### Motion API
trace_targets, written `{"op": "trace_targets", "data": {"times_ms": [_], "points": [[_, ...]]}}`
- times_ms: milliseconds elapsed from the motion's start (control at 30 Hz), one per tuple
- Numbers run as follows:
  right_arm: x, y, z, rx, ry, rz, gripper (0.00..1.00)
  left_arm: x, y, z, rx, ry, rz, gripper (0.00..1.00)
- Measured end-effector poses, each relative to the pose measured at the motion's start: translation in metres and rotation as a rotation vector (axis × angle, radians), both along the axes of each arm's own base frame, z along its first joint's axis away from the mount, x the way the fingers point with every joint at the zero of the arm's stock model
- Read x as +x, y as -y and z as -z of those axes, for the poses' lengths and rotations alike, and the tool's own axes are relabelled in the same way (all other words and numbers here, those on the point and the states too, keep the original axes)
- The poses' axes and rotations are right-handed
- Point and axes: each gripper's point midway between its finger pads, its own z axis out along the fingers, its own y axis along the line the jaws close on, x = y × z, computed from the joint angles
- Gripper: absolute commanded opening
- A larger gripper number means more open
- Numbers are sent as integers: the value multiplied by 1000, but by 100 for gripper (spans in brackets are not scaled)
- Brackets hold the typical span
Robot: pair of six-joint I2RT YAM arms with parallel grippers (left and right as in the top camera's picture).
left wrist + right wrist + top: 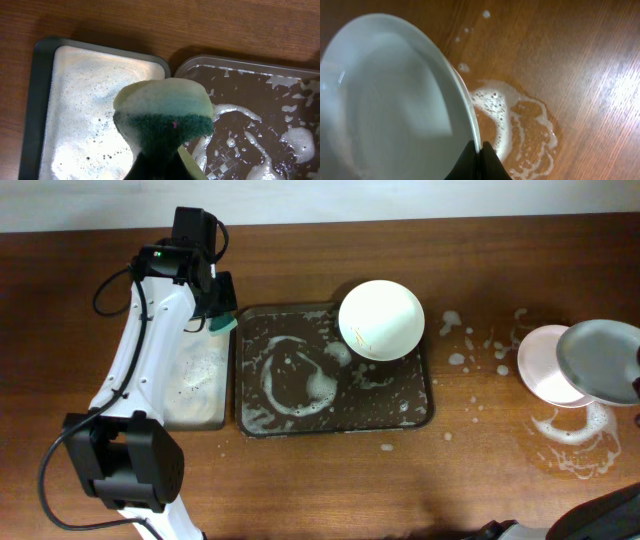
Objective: Clean dirty plates on tray and stack at the side
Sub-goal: 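Set the pale green plate onto the pink plate and release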
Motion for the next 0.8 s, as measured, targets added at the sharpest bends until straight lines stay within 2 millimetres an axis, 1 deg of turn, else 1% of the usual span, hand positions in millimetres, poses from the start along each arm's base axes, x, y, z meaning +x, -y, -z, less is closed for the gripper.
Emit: {"op": "trace_targets", "data": {"times_ms": [67,133,200,267,300,333,367,400,467,500,533,567,633,667,700,733,767,800], "points": [[-2,0,15,-1,-14,5,4,1,0,0,-1,5,0,1],[-3,4,22,-9,-17,25,4,1,1,0,-7,5,3,1],[-4,5,34,-2,-22,51,4,2,2,-1,-11,7,4,1],[-1,11,52,13,-36,63,4,2,2,-1,-11,7,4,1],[6,13,59,9,-32,54,4,2,2,-1,-11,8,4,1],[19,12,69,10,-30,29,4,3,2,-1,-11,10,4,1],[26,9,75,16,-33,9,5,3,2,-1,-12,12,4,1],[44,-3,90,28,-46,-45,5,3,2,-1,-12,13,4,1],[65,-19,105,35,-60,-110,7,3,2,-1,-12,14,4,1],[71,-27,112,48,-72,-133,10,3,2,-1,-12,14,4,1],[72,-29,116,54,-77,-139,41,3,2,-1,-12,14,4,1],[72,-28,116,54,-76,-137,49,3,2,-1,-12,14,4,1],[69,-29,117,71,-77,-133,54,3,2,-1,-12,14,4,1],[67,-39,116,112,-78,-157,56,3,2,-1,-12,14,4,1],[69,-45,108,135,-65,-186,58,3,2,-1,-12,15,4,1],[75,-49,85,142,-35,-229,60,4,2,-1,-12,15,4,1],[82,-52,49,116,2,-274,63,3,2,-1,-12,14,4,1],[97,-60,0,45,74,-338,64,4,2,-1,-12,15,4,1]]}}
